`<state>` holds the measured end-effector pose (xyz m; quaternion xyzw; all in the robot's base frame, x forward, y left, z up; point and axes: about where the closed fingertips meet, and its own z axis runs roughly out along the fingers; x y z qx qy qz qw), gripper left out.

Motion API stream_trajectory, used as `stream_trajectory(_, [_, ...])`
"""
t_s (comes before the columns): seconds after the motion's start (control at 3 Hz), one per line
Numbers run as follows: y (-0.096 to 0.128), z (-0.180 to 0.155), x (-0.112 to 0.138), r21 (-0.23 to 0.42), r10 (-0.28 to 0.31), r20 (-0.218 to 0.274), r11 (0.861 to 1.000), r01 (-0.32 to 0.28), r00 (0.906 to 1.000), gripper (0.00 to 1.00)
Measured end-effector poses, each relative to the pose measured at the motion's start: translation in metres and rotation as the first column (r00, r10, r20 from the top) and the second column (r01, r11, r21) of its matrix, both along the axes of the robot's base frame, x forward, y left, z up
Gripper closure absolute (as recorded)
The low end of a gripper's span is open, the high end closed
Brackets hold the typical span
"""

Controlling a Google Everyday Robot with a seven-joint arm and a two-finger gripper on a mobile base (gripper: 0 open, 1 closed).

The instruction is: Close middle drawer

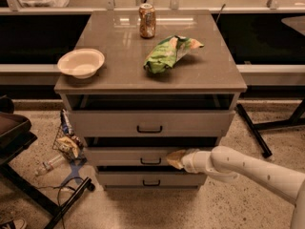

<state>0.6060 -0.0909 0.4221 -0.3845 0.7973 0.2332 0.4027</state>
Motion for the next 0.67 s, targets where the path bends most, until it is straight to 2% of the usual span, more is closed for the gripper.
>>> stream_trajectory(0.33, [-0.0068, -0.0014, 0.0117, 0.012, -0.038, 0.009, 0.999, 0.038, 0.9992, 1.00])
stream_trajectory(0.67, [-0.0061, -0.0014, 0.0099, 0.012, -0.038, 0.008, 0.999, 0.038, 0.9992, 1.00])
